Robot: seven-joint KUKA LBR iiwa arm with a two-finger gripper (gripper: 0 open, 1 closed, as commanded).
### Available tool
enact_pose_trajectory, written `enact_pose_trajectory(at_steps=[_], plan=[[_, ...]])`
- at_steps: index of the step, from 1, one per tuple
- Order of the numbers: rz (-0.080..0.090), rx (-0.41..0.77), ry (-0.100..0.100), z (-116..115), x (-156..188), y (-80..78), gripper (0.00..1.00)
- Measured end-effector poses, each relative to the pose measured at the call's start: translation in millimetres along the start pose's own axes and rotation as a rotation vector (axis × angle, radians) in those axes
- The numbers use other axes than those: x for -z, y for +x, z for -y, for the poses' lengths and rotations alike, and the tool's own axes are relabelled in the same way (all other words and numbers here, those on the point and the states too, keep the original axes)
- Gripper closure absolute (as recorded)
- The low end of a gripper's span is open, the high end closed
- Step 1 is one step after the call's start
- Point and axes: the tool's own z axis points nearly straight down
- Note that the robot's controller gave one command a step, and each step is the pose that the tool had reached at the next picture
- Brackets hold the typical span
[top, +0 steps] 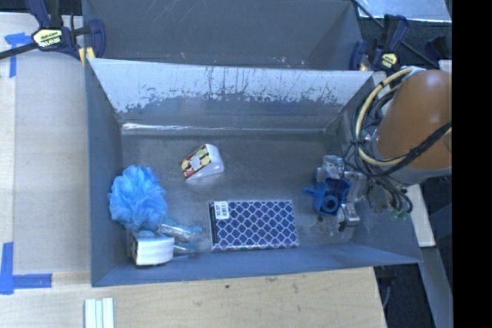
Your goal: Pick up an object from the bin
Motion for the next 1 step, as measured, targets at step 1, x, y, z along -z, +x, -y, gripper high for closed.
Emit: enact_pose_trajectory(at_steps=[1], plan=[[0.009,0.002,0.001,-0.3,4.0,-2.1,0.00]])
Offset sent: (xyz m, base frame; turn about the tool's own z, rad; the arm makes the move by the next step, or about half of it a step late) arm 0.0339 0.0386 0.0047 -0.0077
